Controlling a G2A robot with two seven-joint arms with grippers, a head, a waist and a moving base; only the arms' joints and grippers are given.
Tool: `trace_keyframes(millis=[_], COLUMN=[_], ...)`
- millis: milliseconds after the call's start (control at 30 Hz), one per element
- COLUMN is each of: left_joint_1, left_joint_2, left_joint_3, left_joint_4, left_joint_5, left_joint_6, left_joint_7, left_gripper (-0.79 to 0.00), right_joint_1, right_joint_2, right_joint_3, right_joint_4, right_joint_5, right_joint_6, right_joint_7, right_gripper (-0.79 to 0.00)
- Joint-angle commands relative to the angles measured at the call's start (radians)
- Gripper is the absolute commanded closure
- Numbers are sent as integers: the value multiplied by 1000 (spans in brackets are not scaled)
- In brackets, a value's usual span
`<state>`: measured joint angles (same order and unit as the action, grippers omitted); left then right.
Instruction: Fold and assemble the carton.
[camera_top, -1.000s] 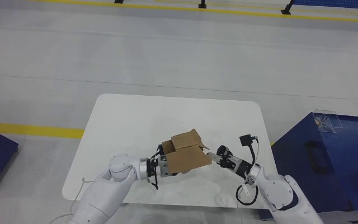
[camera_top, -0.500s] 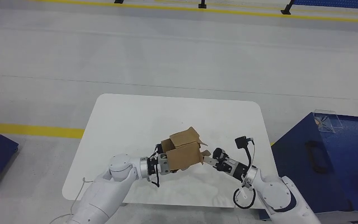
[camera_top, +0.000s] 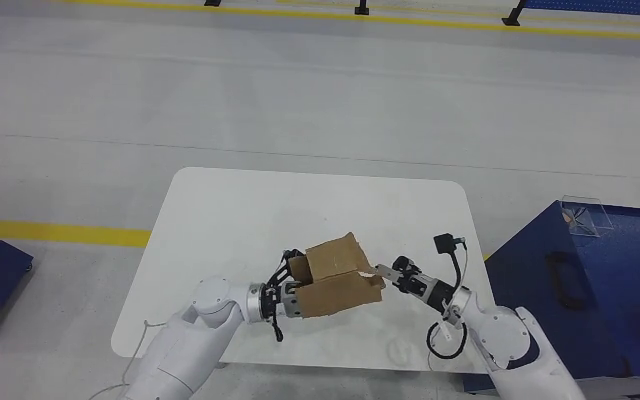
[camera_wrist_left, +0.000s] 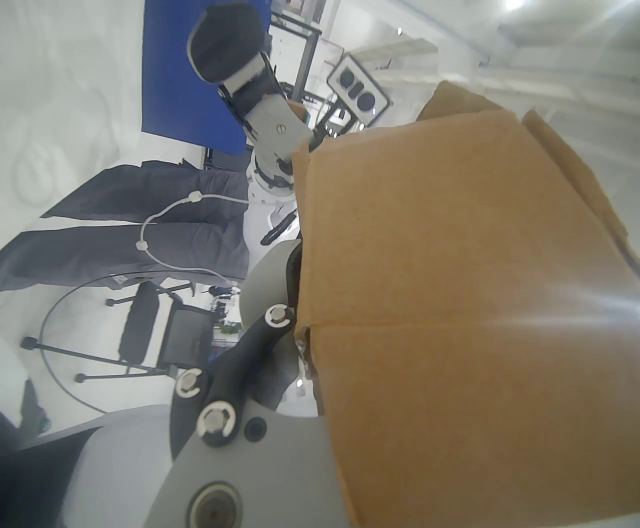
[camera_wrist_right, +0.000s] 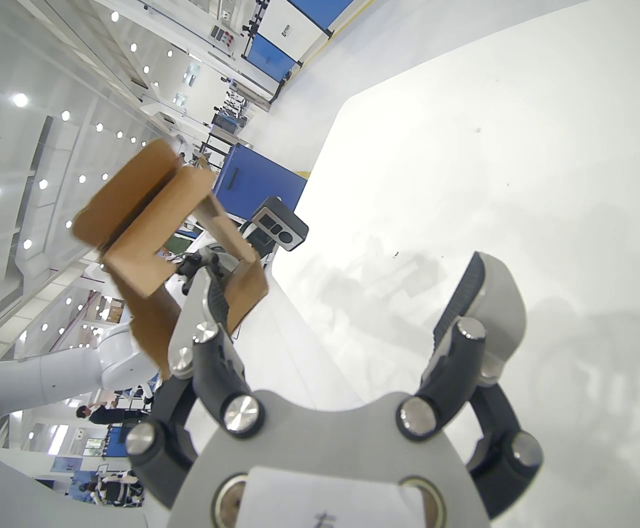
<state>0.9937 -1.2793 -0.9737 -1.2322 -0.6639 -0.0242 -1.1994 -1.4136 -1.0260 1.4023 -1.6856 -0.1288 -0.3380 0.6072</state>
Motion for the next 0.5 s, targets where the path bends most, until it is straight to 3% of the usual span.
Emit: trace_keyframes(millis=[0,467], left_joint_1=[0,7], left_joint_2=[0,-1], left_joint_3=[0,1], left_joint_4=[1,-15], left_joint_5=[0,-37], left_joint_6=[-1,82], left_joint_7=[-1,23], left_gripper=[0,0], right_joint_1=[-1,-19], right_joint_2=[0,8], right_joint_3=[1,35], right_joint_4=[0,-37], right_joint_5=[-2,-53], right_joint_6=[-1,-59], right_joint_7=[1,14], right_gripper=[-785,-785])
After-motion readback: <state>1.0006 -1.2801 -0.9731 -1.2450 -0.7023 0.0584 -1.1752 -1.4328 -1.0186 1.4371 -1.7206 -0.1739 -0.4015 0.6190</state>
